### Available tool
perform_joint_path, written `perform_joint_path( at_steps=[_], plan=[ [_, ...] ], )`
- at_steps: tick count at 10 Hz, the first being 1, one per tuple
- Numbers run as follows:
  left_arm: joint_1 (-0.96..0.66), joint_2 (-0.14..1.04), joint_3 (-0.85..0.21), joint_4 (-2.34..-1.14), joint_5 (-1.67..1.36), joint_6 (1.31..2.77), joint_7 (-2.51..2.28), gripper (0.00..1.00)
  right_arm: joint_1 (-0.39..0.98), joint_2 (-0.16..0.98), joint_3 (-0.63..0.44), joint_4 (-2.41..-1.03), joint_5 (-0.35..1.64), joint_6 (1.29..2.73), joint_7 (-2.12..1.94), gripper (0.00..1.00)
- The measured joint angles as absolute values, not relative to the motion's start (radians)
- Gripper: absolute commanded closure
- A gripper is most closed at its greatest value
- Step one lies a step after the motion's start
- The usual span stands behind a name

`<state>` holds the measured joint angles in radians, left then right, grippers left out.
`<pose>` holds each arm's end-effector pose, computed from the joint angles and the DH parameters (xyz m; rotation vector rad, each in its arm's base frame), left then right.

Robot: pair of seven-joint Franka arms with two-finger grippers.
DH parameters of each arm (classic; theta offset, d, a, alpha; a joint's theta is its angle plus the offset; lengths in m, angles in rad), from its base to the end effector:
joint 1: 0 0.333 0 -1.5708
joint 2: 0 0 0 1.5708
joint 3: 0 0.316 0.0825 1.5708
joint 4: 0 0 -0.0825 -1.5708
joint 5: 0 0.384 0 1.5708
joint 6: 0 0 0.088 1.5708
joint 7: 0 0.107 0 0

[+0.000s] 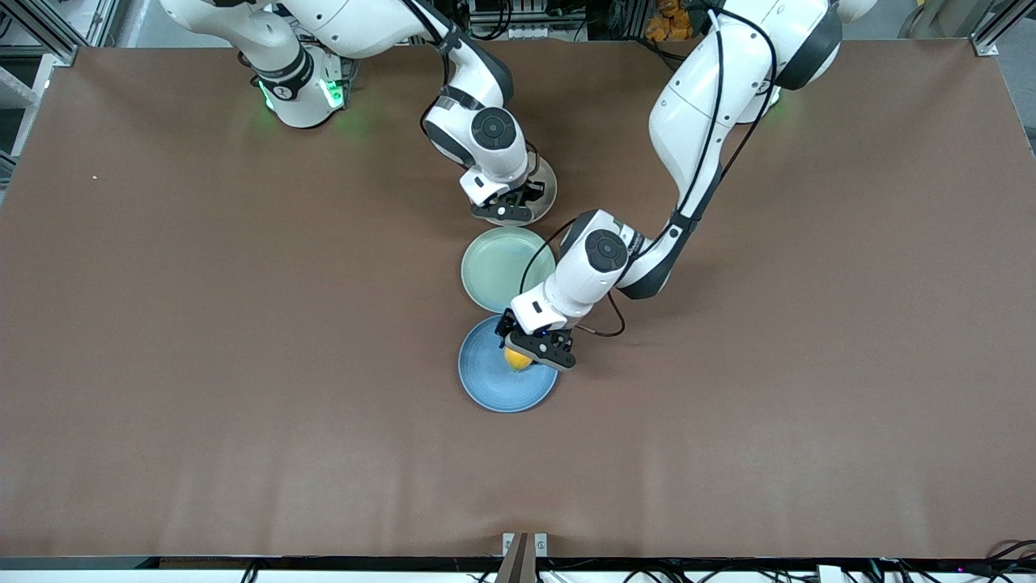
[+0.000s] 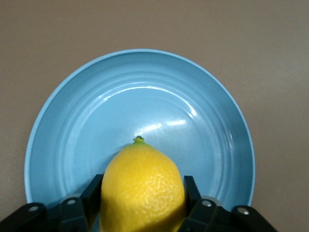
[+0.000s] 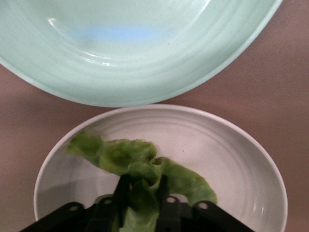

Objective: Pick lemon and lettuce from blue and beige plates
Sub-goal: 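Close the left gripper on the lemon while the right gripper grasps lettuce, then lift the lemon with the left gripper while the right gripper lifts lettuce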

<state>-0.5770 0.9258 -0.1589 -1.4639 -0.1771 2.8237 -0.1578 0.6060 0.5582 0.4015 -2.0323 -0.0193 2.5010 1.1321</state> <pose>0.5795 -0.4760 0.1770 2.7026 -0.4508 0.4260 0.3182 0.5011 0.1838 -3.0617 0.2441 0.3023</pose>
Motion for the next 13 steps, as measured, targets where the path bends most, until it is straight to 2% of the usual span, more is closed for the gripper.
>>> perform_joint_path(
  at_steps=[2, 4, 7, 9, 12, 13],
  plan=[
    [-0.577, 0.926, -0.155, -1.463, -0.175, 2.824, -0.158, 1.0, 0.605, 0.558, 0.404, -2.025, -0.019, 2.489, 1.132, 1.0],
    [-0.576, 0.924, -0.145, -1.457, -0.167, 2.826, -0.157, 1.0, 0.602, 0.556, 0.409, -1.992, -0.019, 2.405, 1.132, 1.0],
    [-0.557, 0.867, -0.132, -1.441, -0.163, 2.796, -0.157, 1.0, 0.58, 0.485, 0.411, -1.92, -0.021, 2.152, 1.127, 1.0],
    [-0.513, 0.768, -0.125, -1.439, -0.163, 2.66, -0.158, 1.0, 0.518, 0.41, 0.408, -1.888, -0.022, 2.032, 1.048, 1.0],
    [-0.363, 0.576, -0.105, -1.449, -0.157, 2.294, -0.156, 1.0, 0.302, 0.346, 0.392, -1.862, -0.01, 1.951, 0.774, 1.0],
    [-0.31, 0.544, -0.089, -1.466, -0.144, 2.191, -0.144, 1.0, 0.258, 0.341, 0.341, -1.858, 0.002, 1.952, 0.66, 1.0]
  ],
)
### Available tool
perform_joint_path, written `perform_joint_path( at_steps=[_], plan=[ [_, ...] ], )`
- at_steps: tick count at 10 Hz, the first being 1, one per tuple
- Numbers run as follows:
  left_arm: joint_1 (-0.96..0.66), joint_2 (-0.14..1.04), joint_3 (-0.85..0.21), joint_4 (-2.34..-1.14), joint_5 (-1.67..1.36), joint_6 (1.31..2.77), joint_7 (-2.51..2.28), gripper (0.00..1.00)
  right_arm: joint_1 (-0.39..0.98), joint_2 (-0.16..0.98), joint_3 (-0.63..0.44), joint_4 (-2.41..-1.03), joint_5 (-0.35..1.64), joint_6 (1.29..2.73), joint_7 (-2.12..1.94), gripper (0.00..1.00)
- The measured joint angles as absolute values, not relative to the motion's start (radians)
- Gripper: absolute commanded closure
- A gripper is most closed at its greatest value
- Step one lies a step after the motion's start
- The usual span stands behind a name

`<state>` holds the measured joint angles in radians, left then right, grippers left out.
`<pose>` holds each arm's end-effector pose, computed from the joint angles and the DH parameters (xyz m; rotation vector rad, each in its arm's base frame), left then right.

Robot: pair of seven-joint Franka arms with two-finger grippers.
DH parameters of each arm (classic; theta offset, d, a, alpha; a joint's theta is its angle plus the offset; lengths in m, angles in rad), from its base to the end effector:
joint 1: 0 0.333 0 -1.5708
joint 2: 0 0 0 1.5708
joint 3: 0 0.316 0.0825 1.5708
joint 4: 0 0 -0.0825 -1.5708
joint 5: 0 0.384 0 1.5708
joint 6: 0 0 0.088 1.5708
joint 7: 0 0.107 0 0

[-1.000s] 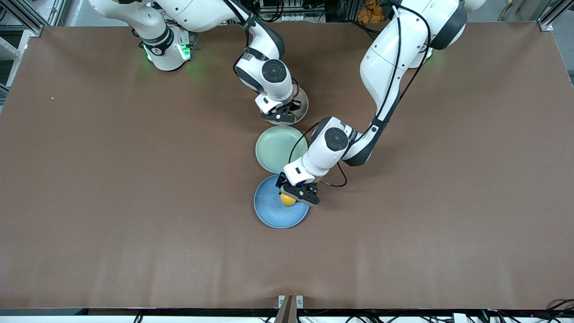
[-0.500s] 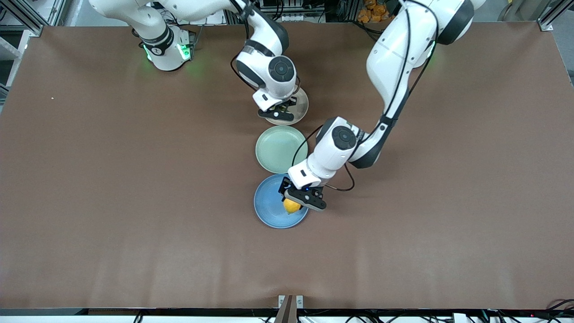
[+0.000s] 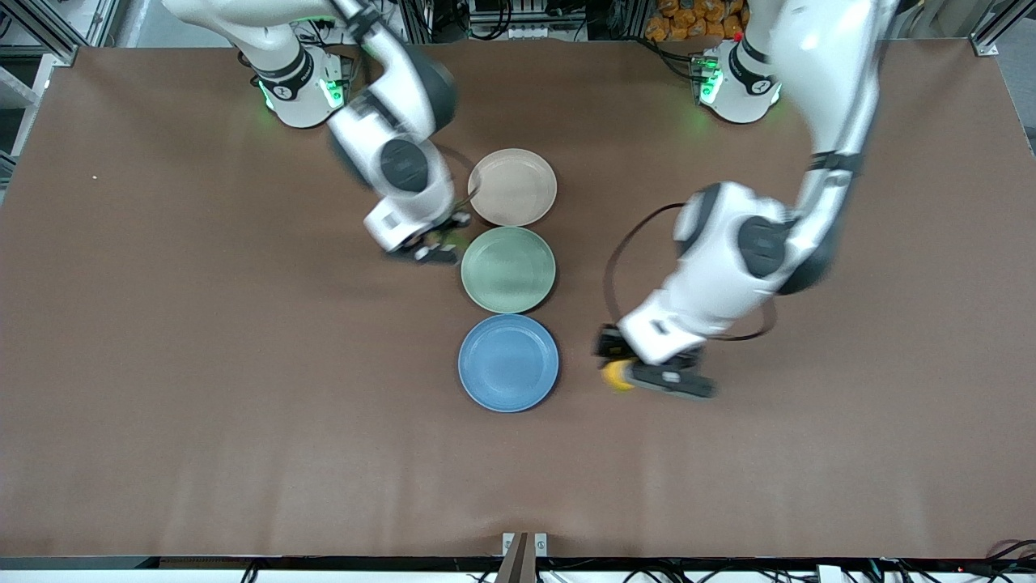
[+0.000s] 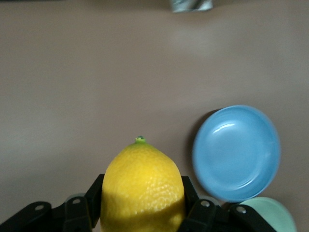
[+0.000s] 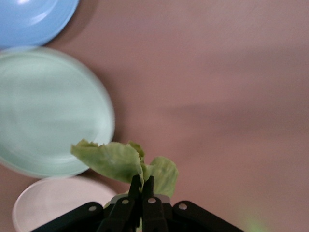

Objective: Pick lemon and lettuce from blue and beige plates
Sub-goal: 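Lift the lemon with the left gripper while the right gripper lifts lettuce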

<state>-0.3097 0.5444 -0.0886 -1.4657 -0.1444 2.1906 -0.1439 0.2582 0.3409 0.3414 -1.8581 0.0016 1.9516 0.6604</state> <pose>0.6686 -0.2744 0.3843 2.9140 -0.2397 0.1901 0.5027 0.3309 0.3301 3.0742 -0.1029 -0.3897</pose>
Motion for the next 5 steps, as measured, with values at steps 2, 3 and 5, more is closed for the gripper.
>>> perform_joint_path(
  at_steps=[2, 3, 5],
  plan=[
    [-0.231, 0.552, -0.033, -1.524, -0.128, 2.143, -0.056, 1.0, 0.245, 0.339, 0.188, -1.835, 0.046, 1.955, 0.454, 1.0],
    [-0.199, 0.583, -0.016, -1.544, -0.116, 2.143, -0.024, 1.0, 0.245, 0.338, 0.11, -1.827, 0.065, 1.955, 0.343, 1.0],
    [-0.18, 0.659, 0.009, -1.549, -0.059, 2.151, -0.016, 1.0, 0.244, 0.337, -0.038, -1.826, 0.084, 1.953, 0.115, 1.0]
  ],
)
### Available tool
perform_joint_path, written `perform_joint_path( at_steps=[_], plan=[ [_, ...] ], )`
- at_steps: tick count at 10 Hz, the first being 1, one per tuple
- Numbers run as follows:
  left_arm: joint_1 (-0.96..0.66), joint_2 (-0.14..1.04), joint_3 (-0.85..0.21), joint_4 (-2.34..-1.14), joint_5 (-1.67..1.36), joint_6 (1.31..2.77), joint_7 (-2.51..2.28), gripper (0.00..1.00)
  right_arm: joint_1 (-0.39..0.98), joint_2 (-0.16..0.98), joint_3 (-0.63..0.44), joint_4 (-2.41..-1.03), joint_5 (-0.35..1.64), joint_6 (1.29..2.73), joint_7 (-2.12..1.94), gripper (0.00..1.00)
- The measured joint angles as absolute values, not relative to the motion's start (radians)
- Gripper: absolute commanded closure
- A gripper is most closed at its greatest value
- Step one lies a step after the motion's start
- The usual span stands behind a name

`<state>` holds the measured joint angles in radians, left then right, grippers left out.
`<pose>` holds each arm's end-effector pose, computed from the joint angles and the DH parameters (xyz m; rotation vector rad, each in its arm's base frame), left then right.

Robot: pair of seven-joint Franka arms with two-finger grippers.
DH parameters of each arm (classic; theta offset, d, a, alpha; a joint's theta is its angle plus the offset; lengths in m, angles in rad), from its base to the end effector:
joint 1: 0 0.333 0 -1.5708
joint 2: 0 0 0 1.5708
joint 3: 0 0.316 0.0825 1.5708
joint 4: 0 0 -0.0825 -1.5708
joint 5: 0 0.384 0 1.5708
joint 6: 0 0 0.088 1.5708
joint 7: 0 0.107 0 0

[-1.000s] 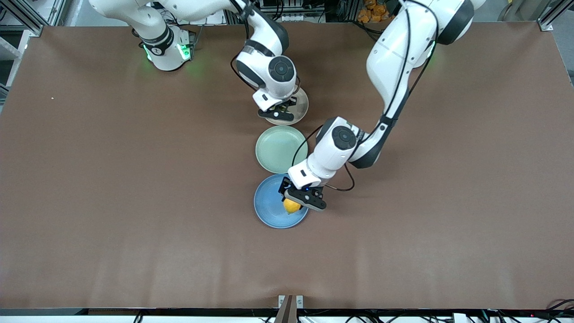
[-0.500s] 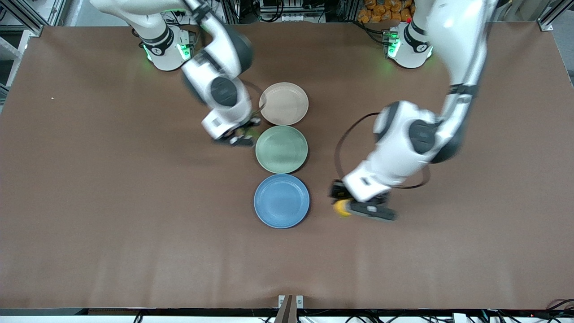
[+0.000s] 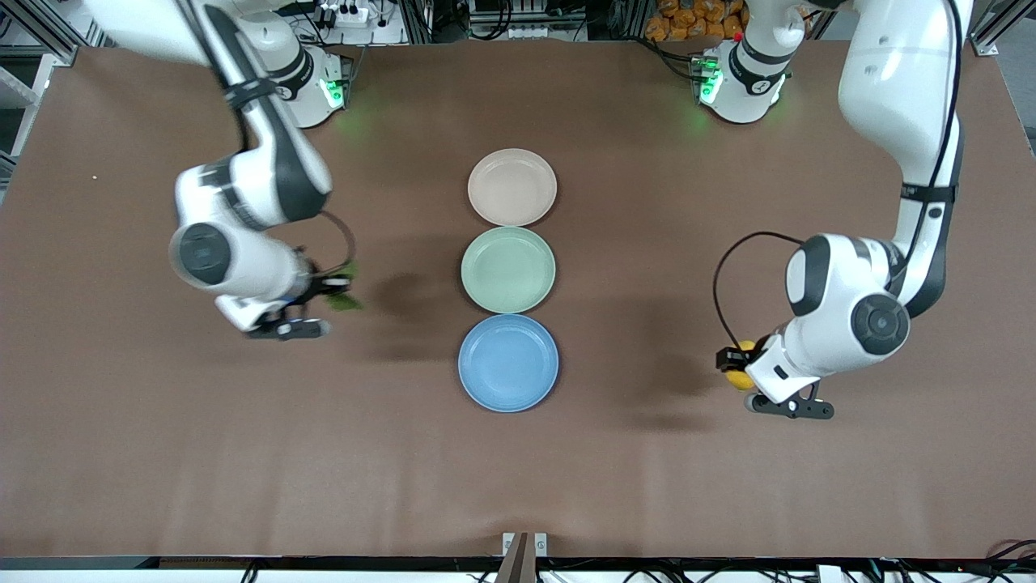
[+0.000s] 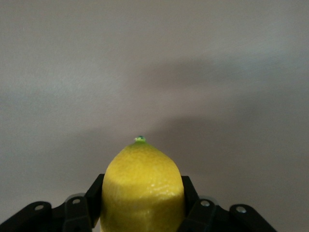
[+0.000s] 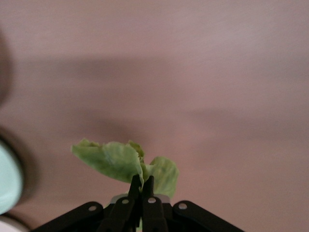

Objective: Pick lemon and lettuce from blue and beige plates
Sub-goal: 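Lift the lemon with the left gripper while the right gripper lifts lettuce, then lower the lemon beside the plates while the right gripper lowers the lettuce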

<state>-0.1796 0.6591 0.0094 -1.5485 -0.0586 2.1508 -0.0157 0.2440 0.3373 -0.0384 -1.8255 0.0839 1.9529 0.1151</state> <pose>0.6877 -0.1216 0.2585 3.0975 -0.1904 -0.0937 0.5967 0.1315 0.3353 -3.0952 -0.0802 0.3364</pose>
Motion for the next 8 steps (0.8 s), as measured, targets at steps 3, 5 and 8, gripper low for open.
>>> perform_joint_path(
  at_steps=[3, 5, 8],
  plan=[
    [-0.188, 0.736, 0.02, -1.546, -0.014, 2.218, -0.016, 0.64, 0.242, 0.375, -0.136, -1.882, 0.086, 1.997, -0.104, 1.0],
    [-0.189, 0.756, 0.029, -1.544, 0.029, 2.245, -0.016, 0.0, 0.237, 0.41, -0.182, -1.932, 0.091, 2.057, -0.205, 1.0],
    [-0.196, 0.755, 0.03, -1.52, 0.038, 2.247, -0.016, 0.0, 0.217, 0.42, -0.21, -2.0, 0.095, 2.134, -0.284, 0.35]
  ],
)
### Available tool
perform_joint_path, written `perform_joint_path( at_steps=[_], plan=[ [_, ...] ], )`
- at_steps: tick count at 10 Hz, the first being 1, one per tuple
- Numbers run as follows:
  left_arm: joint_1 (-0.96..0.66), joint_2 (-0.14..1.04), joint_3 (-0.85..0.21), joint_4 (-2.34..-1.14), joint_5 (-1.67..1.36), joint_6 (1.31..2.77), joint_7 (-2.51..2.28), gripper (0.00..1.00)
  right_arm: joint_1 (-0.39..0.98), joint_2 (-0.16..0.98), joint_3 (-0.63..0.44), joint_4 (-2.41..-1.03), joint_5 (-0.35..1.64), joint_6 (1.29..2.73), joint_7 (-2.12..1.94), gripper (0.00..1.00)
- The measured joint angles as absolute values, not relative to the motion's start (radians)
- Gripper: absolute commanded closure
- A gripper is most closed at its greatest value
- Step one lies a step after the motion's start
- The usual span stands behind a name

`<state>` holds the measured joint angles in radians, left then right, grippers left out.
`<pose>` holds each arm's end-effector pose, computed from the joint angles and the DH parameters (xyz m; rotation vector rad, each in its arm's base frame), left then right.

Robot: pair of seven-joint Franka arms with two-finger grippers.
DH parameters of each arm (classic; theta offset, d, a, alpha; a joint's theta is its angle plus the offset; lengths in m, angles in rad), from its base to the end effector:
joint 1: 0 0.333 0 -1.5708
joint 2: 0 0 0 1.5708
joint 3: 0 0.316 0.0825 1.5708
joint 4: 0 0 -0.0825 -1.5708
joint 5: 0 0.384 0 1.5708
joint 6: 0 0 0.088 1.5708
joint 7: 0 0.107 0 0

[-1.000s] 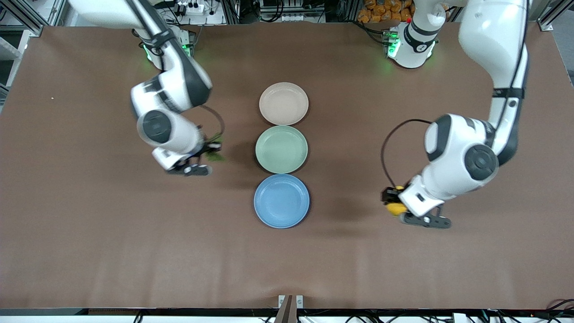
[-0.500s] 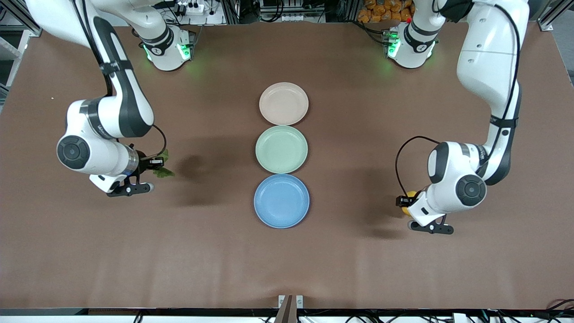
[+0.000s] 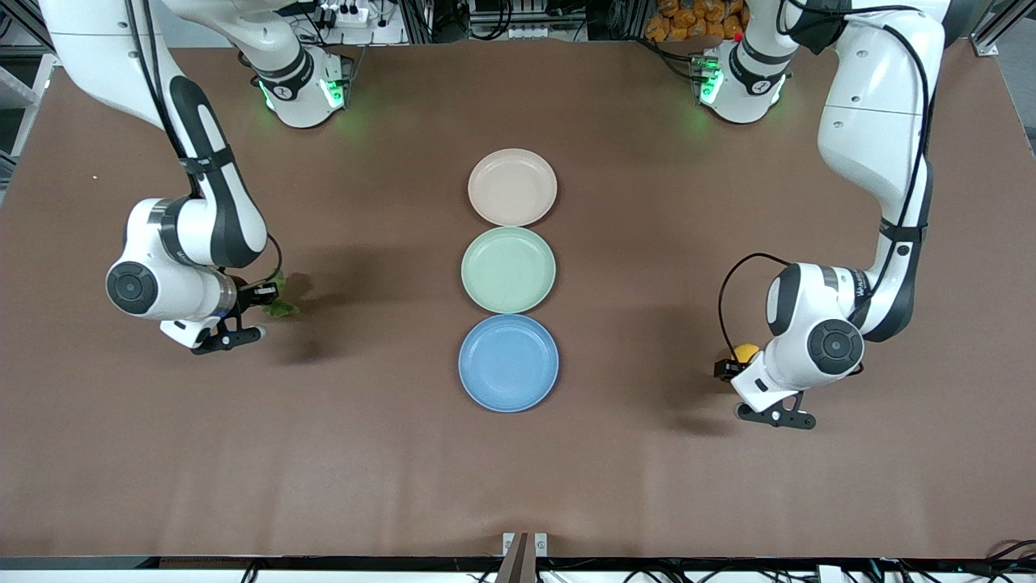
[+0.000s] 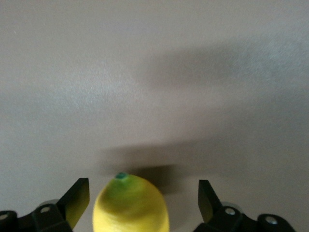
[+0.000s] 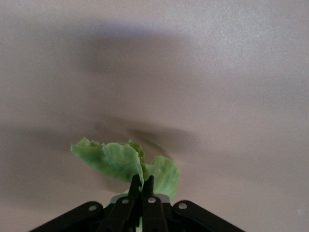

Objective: Pick lemon and lettuce from blue and beige plates
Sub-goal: 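Lower the lemon beside the plates while the right gripper lowers the lettuce, then open both grippers to release the lemon and the lettuce on the table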

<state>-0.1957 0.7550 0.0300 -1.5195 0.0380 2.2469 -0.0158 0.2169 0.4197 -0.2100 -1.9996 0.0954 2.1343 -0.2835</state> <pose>0.6978 -0.1189 0.2119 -3.0764 0.2807 0.0352 0.5752 0.0097 0.2318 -3.0675 -0.3609 0.4239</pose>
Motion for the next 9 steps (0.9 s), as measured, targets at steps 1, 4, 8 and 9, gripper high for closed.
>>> perform_joint_path(
  at_steps=[1, 4, 8, 9],
  plan=[
    [-0.196, 0.75, 0.031, -1.51, 0.038, 2.246, -0.016, 0.0, 0.217, 0.421, -0.209, -2.001, 0.105, 2.136, -0.284, 0.0],
    [-0.195, 0.664, 0.033, -1.489, 0.039, 2.182, -0.016, 0.0, 0.218, 0.427, -0.226, -1.998, 0.15, 2.138, -0.284, 0.0],
    [-0.195, 0.407, 0.037, -1.474, 0.039, 1.946, -0.016, 0.0, 0.219, 0.414, -0.256, -1.85, 0.158, 1.936, -0.284, 0.0],
    [-0.192, 0.338, 0.038, -1.475, 0.039, 1.885, -0.016, 0.0, 0.219, 0.409, -0.269, -1.803, 0.158, 1.868, -0.284, 0.0]
  ],
)
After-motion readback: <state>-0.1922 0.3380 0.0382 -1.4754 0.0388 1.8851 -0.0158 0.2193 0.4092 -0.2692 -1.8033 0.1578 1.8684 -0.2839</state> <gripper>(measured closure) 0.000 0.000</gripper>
